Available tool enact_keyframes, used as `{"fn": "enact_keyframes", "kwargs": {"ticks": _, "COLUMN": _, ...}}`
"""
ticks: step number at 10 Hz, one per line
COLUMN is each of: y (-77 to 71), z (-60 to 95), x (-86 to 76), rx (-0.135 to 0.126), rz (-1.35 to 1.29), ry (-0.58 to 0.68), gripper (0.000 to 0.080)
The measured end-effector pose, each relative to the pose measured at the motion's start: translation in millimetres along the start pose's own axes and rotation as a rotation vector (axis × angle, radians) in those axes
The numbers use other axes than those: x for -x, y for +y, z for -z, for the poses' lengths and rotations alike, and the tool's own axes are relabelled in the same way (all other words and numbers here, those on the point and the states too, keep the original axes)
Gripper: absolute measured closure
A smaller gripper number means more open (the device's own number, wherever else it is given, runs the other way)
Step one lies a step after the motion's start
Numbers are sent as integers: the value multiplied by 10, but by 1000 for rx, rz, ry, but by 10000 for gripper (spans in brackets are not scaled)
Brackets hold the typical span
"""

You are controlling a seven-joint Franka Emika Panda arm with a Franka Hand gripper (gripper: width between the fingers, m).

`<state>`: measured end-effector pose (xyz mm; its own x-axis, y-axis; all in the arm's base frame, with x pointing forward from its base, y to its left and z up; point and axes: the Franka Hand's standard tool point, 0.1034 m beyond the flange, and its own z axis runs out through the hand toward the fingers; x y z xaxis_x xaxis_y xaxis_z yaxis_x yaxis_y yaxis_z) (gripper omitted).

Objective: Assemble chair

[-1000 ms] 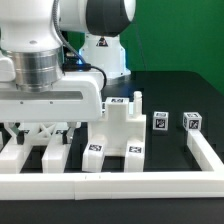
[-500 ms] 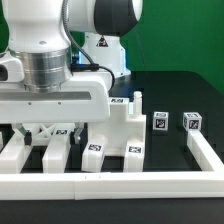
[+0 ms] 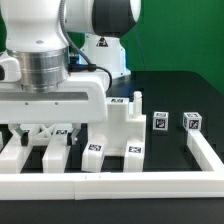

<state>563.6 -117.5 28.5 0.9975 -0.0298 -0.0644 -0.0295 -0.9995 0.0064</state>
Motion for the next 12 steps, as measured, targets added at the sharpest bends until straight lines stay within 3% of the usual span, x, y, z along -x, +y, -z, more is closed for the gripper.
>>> {"fn": "enact_keyframes", "kwargs": {"ticks": 3, "y": 63, "z": -4, "x": -25, "rx": 10, "rz": -5, "ry": 9, "gripper": 151}}
{"fn": "enact_keyframes", "kwargs": {"ticks": 6, "y": 260, "z": -8, "x": -45, "rx": 32, "rz": 3, "ry": 28, "gripper": 150}}
{"fn": "enact_keyframes", "kwargs": {"ticks": 8, "y": 244, "z": 14, "x": -39, "rx": 27, "rz": 5, "ry": 22, "gripper": 150}}
{"fn": "enact_keyframes", "kwargs": {"ticks": 12, "y": 10, "z": -1, "x": -45, "rx": 8, "rz": 4, "ry": 9, "gripper": 150}}
